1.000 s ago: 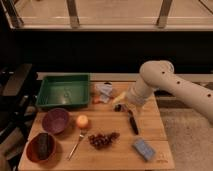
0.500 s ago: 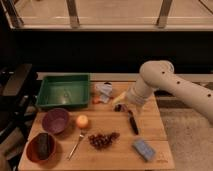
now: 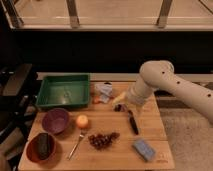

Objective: Place apple in purple bowl

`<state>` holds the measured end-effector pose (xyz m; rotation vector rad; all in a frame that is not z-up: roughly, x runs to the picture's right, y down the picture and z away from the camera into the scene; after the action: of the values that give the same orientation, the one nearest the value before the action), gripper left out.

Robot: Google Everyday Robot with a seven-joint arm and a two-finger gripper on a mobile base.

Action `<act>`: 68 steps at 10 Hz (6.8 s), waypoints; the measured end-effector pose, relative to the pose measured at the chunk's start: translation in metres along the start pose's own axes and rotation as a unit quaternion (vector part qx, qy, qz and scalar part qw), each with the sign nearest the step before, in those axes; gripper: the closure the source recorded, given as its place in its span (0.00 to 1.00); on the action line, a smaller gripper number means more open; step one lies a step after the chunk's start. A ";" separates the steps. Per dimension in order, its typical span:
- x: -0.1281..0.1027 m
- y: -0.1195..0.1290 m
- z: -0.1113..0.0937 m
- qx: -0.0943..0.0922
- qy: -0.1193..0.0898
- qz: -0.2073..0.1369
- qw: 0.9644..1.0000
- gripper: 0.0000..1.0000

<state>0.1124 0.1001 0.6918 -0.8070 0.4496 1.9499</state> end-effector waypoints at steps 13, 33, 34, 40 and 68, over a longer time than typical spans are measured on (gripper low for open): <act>-0.003 0.003 -0.002 -0.003 -0.006 -0.007 1.000 0.20; 0.031 0.173 0.126 -0.078 0.061 -0.051 0.994 0.20; 0.031 0.173 0.139 -0.077 0.071 -0.047 0.993 0.20; 0.027 0.157 0.178 -0.042 0.093 -0.007 0.995 0.20; 0.079 0.283 0.120 -0.153 0.103 -0.117 0.976 0.57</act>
<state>-0.2038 0.0846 0.7168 -1.2101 0.1640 1.7440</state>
